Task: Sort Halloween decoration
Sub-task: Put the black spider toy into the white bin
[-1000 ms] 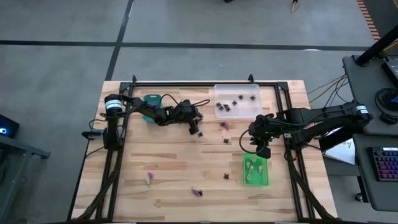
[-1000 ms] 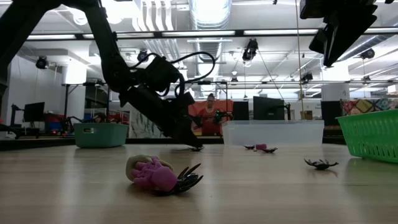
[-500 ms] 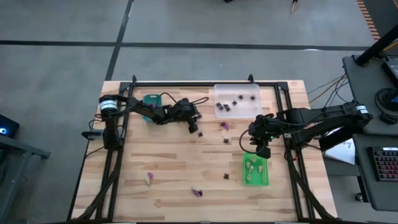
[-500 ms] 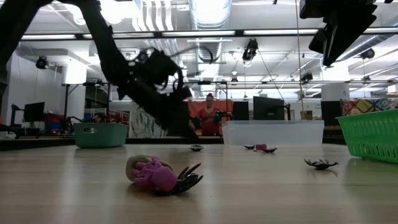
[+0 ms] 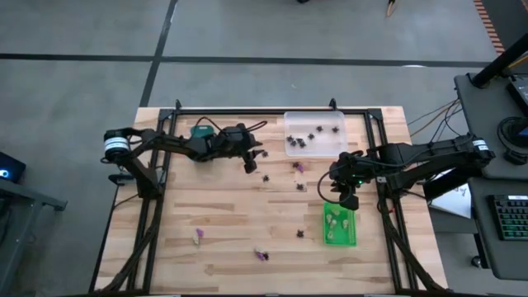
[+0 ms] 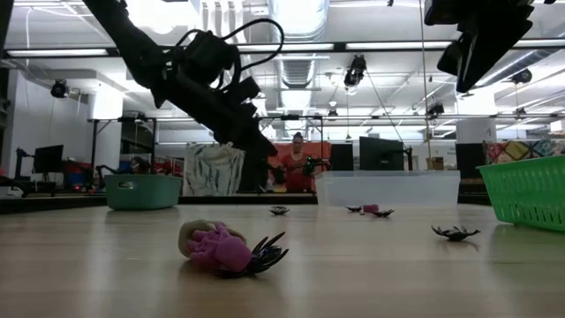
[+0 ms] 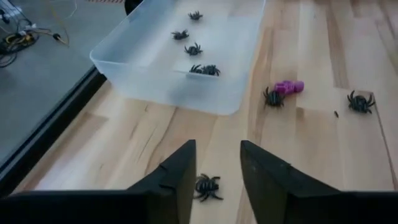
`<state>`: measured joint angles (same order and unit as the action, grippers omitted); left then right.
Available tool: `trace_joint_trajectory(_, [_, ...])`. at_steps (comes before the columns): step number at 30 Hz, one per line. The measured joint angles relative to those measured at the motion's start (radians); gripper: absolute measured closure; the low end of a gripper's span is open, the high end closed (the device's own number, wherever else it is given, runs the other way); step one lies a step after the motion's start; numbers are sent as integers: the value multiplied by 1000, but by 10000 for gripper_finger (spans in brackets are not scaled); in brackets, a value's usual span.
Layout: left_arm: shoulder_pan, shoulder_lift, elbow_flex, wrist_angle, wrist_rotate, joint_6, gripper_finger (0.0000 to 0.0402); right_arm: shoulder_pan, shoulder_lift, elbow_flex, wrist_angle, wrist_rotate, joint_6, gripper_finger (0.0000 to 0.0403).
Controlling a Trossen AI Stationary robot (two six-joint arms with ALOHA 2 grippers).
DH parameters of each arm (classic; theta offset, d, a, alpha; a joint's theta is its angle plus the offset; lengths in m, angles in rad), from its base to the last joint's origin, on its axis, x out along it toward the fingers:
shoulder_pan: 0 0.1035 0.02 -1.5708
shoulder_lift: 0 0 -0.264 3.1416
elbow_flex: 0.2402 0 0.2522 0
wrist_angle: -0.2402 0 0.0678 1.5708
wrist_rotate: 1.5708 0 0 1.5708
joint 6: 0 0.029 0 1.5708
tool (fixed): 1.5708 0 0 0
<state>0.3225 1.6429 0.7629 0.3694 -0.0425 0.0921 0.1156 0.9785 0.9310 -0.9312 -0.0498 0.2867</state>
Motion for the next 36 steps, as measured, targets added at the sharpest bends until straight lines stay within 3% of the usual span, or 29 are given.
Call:
trace_joint_trajectory(9, [-1,106,-4,59,0,46,154,0,0,0,3,0,0,330])
trace_joint_trajectory(13, [4,181,-4,127,2,40,128,0,0,0,6,0,-2,330])
trace_joint_trajectory(24, [36,311,21,188,7,32,179,0,0,0,9,25,-17,330])
trace_joint_trajectory(36, [51,331,30,200,14,48,244,0,0,0,14,26,-17,330])
